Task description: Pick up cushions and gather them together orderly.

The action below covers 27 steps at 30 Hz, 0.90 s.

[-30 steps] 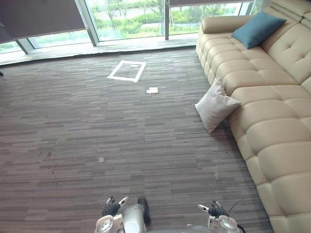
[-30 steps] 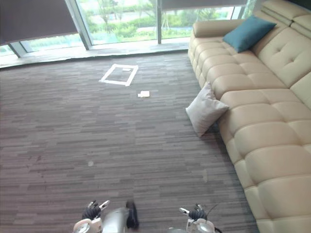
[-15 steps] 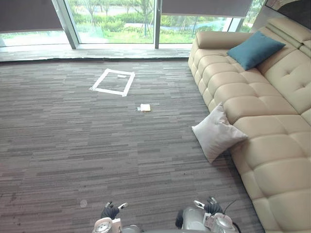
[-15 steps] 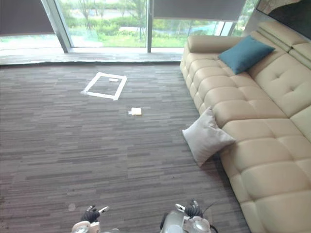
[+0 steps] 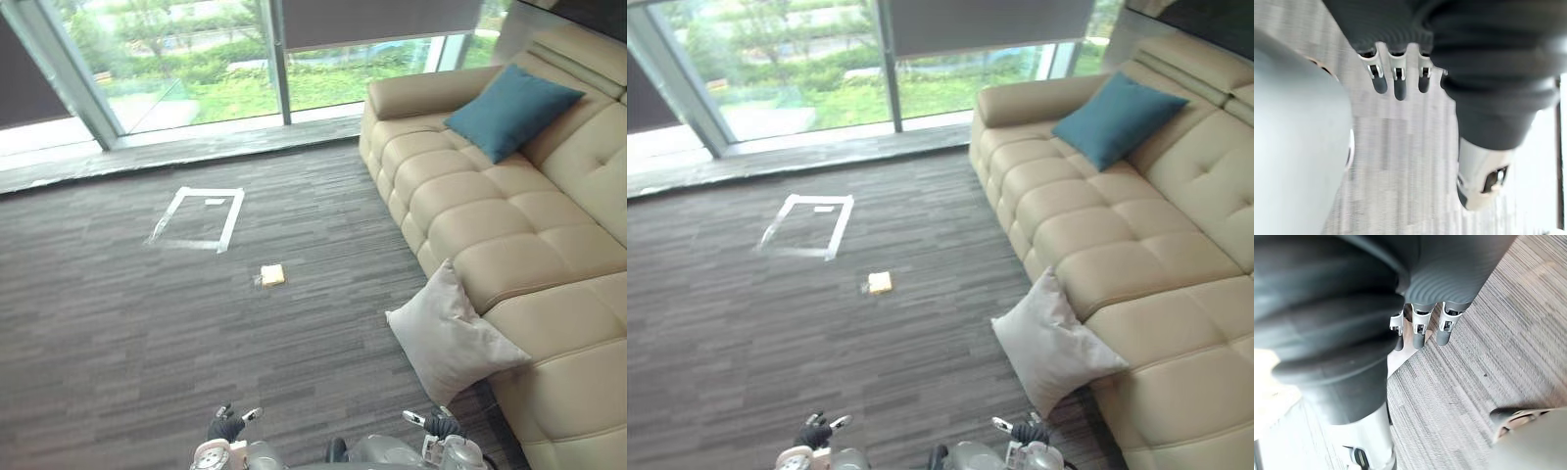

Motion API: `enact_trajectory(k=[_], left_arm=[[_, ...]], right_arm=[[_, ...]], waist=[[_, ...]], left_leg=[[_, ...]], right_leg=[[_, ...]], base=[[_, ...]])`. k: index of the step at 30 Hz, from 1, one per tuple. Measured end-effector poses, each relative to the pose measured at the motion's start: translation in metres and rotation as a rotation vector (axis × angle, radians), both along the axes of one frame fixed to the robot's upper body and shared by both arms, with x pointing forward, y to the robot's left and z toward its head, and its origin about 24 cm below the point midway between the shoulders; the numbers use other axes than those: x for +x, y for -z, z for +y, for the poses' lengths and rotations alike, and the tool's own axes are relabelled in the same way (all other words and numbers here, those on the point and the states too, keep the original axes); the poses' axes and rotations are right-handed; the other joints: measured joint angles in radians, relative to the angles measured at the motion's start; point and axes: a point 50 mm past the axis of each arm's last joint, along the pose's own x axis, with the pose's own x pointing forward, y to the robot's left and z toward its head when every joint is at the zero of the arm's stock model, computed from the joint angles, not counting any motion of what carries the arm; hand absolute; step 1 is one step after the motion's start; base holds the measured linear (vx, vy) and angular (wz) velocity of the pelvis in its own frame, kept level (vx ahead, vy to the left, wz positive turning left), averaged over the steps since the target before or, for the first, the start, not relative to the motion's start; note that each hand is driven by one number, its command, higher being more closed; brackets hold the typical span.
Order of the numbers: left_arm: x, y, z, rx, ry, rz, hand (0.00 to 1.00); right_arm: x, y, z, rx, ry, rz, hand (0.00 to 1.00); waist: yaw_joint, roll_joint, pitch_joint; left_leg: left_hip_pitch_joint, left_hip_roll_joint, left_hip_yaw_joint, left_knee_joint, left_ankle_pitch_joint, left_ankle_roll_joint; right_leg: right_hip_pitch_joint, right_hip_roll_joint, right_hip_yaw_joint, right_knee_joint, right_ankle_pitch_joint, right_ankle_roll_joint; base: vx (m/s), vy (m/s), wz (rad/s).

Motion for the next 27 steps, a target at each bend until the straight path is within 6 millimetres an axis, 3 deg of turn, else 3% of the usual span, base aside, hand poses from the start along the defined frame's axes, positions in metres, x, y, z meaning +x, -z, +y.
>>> enact_trajectory(k=[1, 3, 4, 6, 7, 8, 10, 12, 13, 14, 15, 17, 18, 19, 20, 21, 22, 23, 25, 26, 27], left_arm=[[0.001, 0.000, -0.002, -0.006, -0.009, -0.007, 0.00], [0.003, -0.001, -0.002, -0.011, -0.026, -0.018, 0.00], [0.002, -0.001, -0.003, -0.018, -0.043, -0.020, 0.00], [0.001, -0.001, -0.004, -0.021, -0.072, -0.031, 0.00], [-0.005, -0.001, 0.000, -0.019, -0.101, -0.024, 0.00], [-0.006, -0.001, 0.002, -0.017, -0.112, -0.028, 0.00], [-0.009, -0.003, 0.010, 0.005, -0.148, -0.033, 0.00], [-0.009, -0.003, 0.013, 0.009, -0.163, -0.028, 0.00], [-0.012, -0.001, 0.012, 0.005, -0.164, -0.009, 0.00], [-0.013, -0.001, 0.012, 0.004, -0.163, -0.003, 0.00], [-0.017, 0.002, 0.012, 0.002, -0.160, 0.022, 0.00], [-0.018, 0.004, 0.010, 0.001, -0.133, 0.037, 0.00], [-0.015, 0.005, 0.008, -0.005, -0.116, 0.044, 0.00], [-0.015, 0.006, 0.006, -0.009, -0.110, 0.051, 0.00], [-0.015, 0.007, 0.004, -0.013, -0.094, 0.059, 0.00], [-0.015, 0.007, 0.004, -0.011, -0.081, 0.069, 0.00], [-0.015, 0.007, 0.006, -0.007, -0.077, 0.071, 0.00], [-0.012, 0.009, -0.001, -0.026, -0.067, 0.078, 0.00], [-0.010, 0.010, -0.013, -0.058, -0.048, 0.072, 0.00], [-0.006, 0.009, -0.021, -0.070, -0.023, 0.061, 0.00], [-0.003, 0.008, -0.022, -0.071, -0.014, 0.055, 0.00]], right_arm=[[0.001, 0.000, 0.004, 0.010, 0.001, -0.005, 0.00], [0.003, -0.001, 0.008, 0.016, 0.004, -0.019, 0.00], [0.000, 0.000, 0.008, 0.015, 0.007, -0.015, 0.00], [-0.002, -0.002, 0.006, 0.002, 0.010, -0.027, 0.00], [-0.006, -0.002, 0.010, 0.007, 0.007, -0.025, 0.00], [-0.009, -0.001, 0.012, 0.012, 0.007, -0.019, 0.00], [-0.010, -0.001, 0.021, 0.024, -0.025, -0.024, 0.00], [-0.009, -0.001, 0.024, 0.034, -0.024, -0.030, 0.00], [-0.006, -0.003, 0.023, 0.028, -0.026, -0.045, 0.00], [-0.005, -0.004, 0.023, 0.026, -0.029, -0.050, 0.00], [-0.003, -0.005, 0.019, 0.014, -0.037, -0.055, 0.00], [-0.001, -0.005, 0.017, 0.007, -0.046, -0.053, 0.00], [0.001, -0.004, 0.013, -0.004, -0.060, -0.044, 0.00], [0.005, -0.005, 0.011, -0.011, -0.071, -0.049, 0.00], [0.008, -0.006, 0.009, -0.024, -0.094, -0.048, 0.00], [0.010, -0.006, 0.009, -0.029, -0.108, -0.048, 0.00], [0.008, -0.005, 0.010, -0.026, -0.108, -0.044, 0.00], [0.013, -0.008, 0.005, -0.038, -0.107, -0.059, 0.00], [0.014, -0.009, -0.004, -0.058, -0.100, -0.058, 0.00], [0.014, -0.009, -0.006, -0.063, -0.092, -0.058, 0.00], [0.014, -0.010, -0.008, -0.065, -0.089, -0.057, 0.00]], waist=[[0.004, 0.003, 0.002], [0.015, 0.005, 0.004], [0.020, 0.009, 0.003], [0.036, 0.021, -0.007], [0.039, 0.013, -0.027], [0.041, 0.001, -0.030], [0.065, -0.043, -0.057], [0.067, -0.047, -0.055], [0.064, -0.046, -0.054], [0.062, -0.046, -0.054], [0.056, -0.042, -0.055], [0.042, -0.034, -0.055], [0.043, -0.021, -0.051], [0.045, -0.013, -0.052], [0.044, 0.002, -0.047], [0.042, 0.002, -0.047], [0.040, -0.008, -0.049], [0.038, 0.029, -0.030], [0.022, 0.051, -0.026], [0.018, 0.075, -0.034], [0.016, 0.075, -0.034]], left_leg=[[-0.030, -0.054, -0.081, -0.167, 0.007, 0.000], [-0.064, -0.099, -0.172, -0.291, 0.037, -0.007], [-0.065, -0.111, -0.201, -0.341, 0.057, -0.010], [-0.055, -0.103, -0.220, -0.369, 0.103, 0.034], [-0.049, -0.101, -0.196, -0.343, 0.161, 0.038], [-0.043, -0.099, -0.168, -0.329, 0.153, 0.035], [0.005, -0.096, -0.035, -0.333, 0.098, 0.059], [0.065, -0.094, 0.043, -0.353, 0.062, 0.066], [0.128, -0.091, 0.102, -0.379, 0.044, 0.068], [0.145, -0.089, 0.118, -0.389, 0.040, 0.067], [0.200, -0.082, 0.158, -0.432, 0.041, 0.068], [0.240, -0.059, 0.210, -0.474, 0.042, 0.064], [0.269, -0.041, 0.250, -0.513, 0.050, 0.051], [0.283, -0.033, 0.271, -0.531, 0.056, 0.042], [0.310, -0.020, 0.306, -0.563, 0.065, 0.027], [0.335, -0.021, 0.334, -0.579, 0.070, 0.020], [0.348, -0.032, 0.338, -0.580, 0.069, 0.019], [0.393, -0.026, 0.328, -0.578, 0.069, 0.001], [0.387, -0.025, 0.300, -0.567, 0.092, -0.002], [0.378, -0.017, 0.276, -0.524, 0.126, -0.024], [0.366, -0.006, 0.267, -0.487, 0.130, -0.032]], right_leg=[[0.015, -0.004, 0.062, -0.004, -0.014, 0.021], [0.040, -0.015, 0.139, -0.001, -0.045, 0.035], [0.041, -0.016, 0.179, 0.013, -0.065, 0.058], [0.039, -0.011, 0.274, 0.087, -0.147, 0.083], [0.028, -0.022, 0.312, 0.143, -0.196, 0.117], [0.019, -0.033, 0.318, 0.173, -0.211, 0.137], [-0.103, -0.084, 0.298, 0.392, -0.219, 0.202], [-0.177, -0.141, 0.194, 0.539, -0.207, 0.237], [-0.216, -0.209, 0.079, 0.625, -0.212, 0.229], [-0.225, -0.229, 0.044, 0.640, -0.214, 0.224], [-0.243, -0.273, -0.059, 0.638, -0.231, 0.207], [-0.279, -0.296, -0.169, 0.599, -0.231, 0.207], [-0.313, -0.307, -0.275, 0.554, -0.228, 0.205], [-0.331, -0.307, -0.318, 0.530, -0.220, 0.196], [-0.359, -0.296, -0.393, 0.470, -0.188, 0.157], [-0.375, -0.257, -0.430, 0.317, -0.090, 0.105], [-0.368, -0.246, -0.426, 0.242, -0.006, 0.077], [-0.340, -0.212, -0.410, 0.207, 0.072, 0.024], [-0.320, -0.206, -0.401, 0.184, 0.046, 0.036], [-0.306, -0.206, -0.400, 0.185, 0.022, 0.045], [-0.296, -0.205, -0.402, 0.183, 0.015, 0.050]], base=[[0.35, 0.123, -1.15], [0.32, 0.170, -1.31], [0.28, 0.199, -1.48], [0.50, 0.372, -1.51], [0.57, 0.412, -1.26], [0.49, 0.343, -1.30], [0.43, 0.323, -1.42], [0.33, 0.309, -1.30], [0.26, 0.244, -1.24], [0.28, 0.222, -1.13], [0.21, 0.131, -0.89], [0.24, 0.098, -0.84], [0.19, 0.021, -0.70], [0.25, 0.007, -0.99], [0.27, -0.028, -1.10], [0.29, -0.059, -1.06], [0.39, -0.108, -1.11], [0.32, -0.097, -0.70], [0.29, -0.121, -0.35], [0.22, -0.134, 0.03], [0.21, -0.167, 0.22]])
